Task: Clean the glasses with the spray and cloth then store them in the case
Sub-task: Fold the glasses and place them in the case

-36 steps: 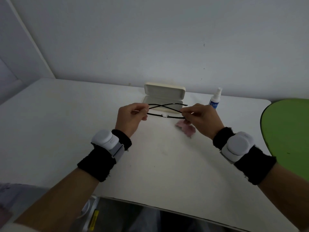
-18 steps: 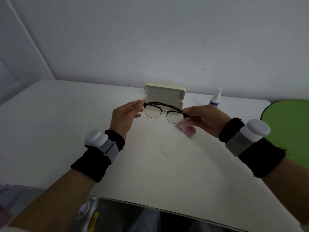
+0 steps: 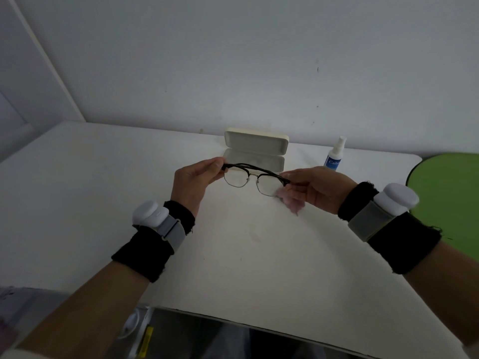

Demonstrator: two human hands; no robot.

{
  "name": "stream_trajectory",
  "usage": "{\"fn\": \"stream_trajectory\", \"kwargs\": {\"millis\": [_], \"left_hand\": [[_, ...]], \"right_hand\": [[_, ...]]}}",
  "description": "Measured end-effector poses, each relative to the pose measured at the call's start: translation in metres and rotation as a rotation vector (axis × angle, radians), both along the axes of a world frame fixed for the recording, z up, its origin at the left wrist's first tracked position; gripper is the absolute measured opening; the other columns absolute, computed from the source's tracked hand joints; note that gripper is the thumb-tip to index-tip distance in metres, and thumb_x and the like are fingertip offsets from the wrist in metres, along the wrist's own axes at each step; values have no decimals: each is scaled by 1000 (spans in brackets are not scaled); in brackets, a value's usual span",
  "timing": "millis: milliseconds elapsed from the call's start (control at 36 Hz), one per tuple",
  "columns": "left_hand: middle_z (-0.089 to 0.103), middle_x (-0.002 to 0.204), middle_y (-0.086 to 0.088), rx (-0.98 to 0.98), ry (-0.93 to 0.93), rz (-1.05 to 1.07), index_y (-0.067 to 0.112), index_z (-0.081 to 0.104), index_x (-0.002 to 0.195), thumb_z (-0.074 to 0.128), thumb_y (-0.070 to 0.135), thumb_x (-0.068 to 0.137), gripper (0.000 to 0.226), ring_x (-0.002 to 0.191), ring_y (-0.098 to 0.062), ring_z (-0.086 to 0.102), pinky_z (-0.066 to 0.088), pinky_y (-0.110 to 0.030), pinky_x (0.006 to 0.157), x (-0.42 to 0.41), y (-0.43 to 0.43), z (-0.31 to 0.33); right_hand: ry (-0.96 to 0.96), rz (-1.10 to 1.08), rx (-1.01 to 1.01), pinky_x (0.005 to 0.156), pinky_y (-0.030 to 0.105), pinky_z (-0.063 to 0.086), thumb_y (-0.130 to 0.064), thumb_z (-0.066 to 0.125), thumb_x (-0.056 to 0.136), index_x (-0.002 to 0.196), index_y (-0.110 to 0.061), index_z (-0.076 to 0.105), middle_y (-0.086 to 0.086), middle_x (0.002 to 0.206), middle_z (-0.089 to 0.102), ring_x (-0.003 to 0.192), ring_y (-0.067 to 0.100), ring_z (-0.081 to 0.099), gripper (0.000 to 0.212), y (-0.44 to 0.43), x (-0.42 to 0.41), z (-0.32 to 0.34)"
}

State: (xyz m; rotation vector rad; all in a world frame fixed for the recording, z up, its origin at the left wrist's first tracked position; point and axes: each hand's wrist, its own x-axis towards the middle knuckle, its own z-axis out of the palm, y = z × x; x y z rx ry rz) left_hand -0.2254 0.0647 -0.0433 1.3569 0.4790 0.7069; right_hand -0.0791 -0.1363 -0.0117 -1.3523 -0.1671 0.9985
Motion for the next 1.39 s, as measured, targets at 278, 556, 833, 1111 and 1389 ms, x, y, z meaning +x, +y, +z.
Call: {"fn": "stream_trajectory", "kwargs": {"millis": [278,556,833,1111,1389], "left_hand": [[72,110,-13,-5,46,30,-1,69,112,65,9,89,25,98,-21,68,56,-33,88,5,4,2],[72,105,-20,-68,17,-54,-4,70,106,64,15,91,25,103,-36,67,54,-38,95,2,1,-2],[73,99,-21,-64,11,-31,-5,70,105,66,10,89,22,89,-30,70,57,-32,85,4,3,-8],[70,97,-23,-160,21,30,-10,68,105,67,9,88,26,80,-28,67,57,-36,87,9,4,-7],[70,93,-22,-185,31,40,-7,70,101,68,10,87,22,76,-25,68,58,-35,84,10,6,-7]], "right_hand": [[44,24,31,53,19,54,0,56,94,113,8,63,10,80,68,54,9,63,23,-1,4,0],[169,15,34,52,17,53,1,48,97,103,6,64,11,83,62,53,8,58,18,-2,7,-1],[176,-52,40,53,18,54,-1,55,95,98,3,65,10,79,58,55,11,59,11,1,9,-8],[124,-66,82,87,31,56,0,60,90,92,3,68,14,83,72,77,18,69,9,1,11,-10],[-188,-68,-78,57,24,42,-19,68,89,106,-8,72,9,106,74,84,20,59,20,0,11,-17]]}}
